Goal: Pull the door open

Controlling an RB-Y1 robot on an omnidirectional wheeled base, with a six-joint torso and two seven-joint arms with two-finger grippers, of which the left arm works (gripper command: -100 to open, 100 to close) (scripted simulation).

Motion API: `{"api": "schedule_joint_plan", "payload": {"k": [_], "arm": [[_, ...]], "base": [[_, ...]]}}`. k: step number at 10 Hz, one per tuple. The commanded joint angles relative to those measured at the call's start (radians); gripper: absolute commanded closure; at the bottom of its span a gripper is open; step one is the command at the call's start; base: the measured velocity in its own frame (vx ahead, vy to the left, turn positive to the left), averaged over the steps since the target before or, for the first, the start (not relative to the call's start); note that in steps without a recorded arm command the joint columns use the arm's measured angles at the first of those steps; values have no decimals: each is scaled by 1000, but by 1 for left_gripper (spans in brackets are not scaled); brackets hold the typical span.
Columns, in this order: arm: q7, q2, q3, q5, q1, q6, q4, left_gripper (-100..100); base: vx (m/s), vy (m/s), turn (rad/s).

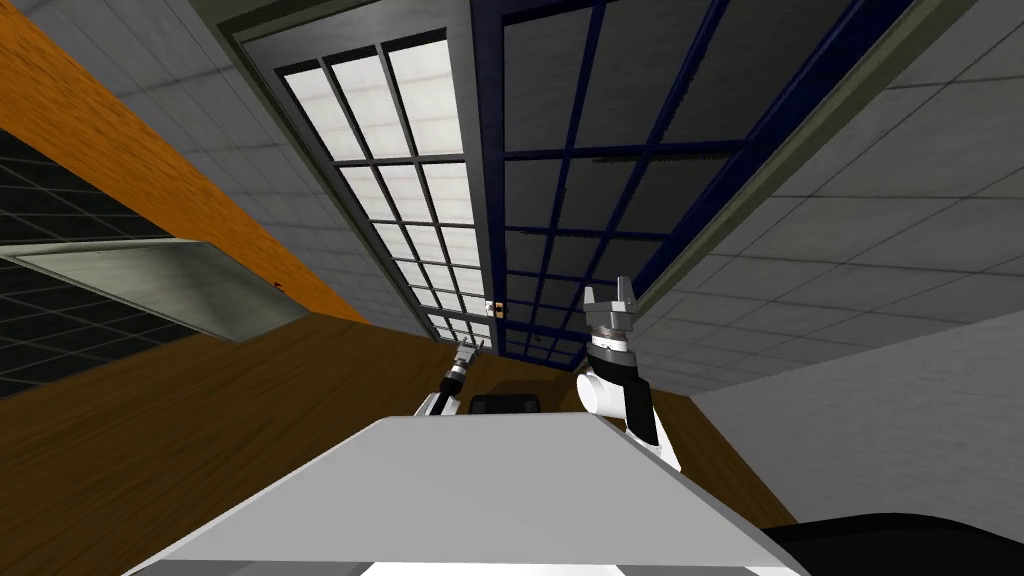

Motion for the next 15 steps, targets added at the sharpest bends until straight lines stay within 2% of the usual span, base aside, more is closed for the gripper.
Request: {"api": "schedule_joint_plan", "payload": {"k": [1,4,6,7,8,10,13,15], "arm": [[-36,-14,1,-9,-11,-7,30,-100],[-94,-42,5,-22,-35,-26,91,-100],[-116,-56,6,-27,-46,-32,112,-100],[-106,-51,4,-26,-38,-27,99,-100],[-111,-31,20,-19,-29,-26,112,-100],[-114,-9,39,-11,-18,-23,126,-100],[-126,35,94,14,5,-17,163,-100],[-126,35,94,14,5,-17,163,-100]], "base": [[176,-5,46],[203,21,51],[178,46,40],[95,24,8],[-100,-60,-92],[-162,-71,-61],[-201,-62,-94],[-73,-29,-9]]}}
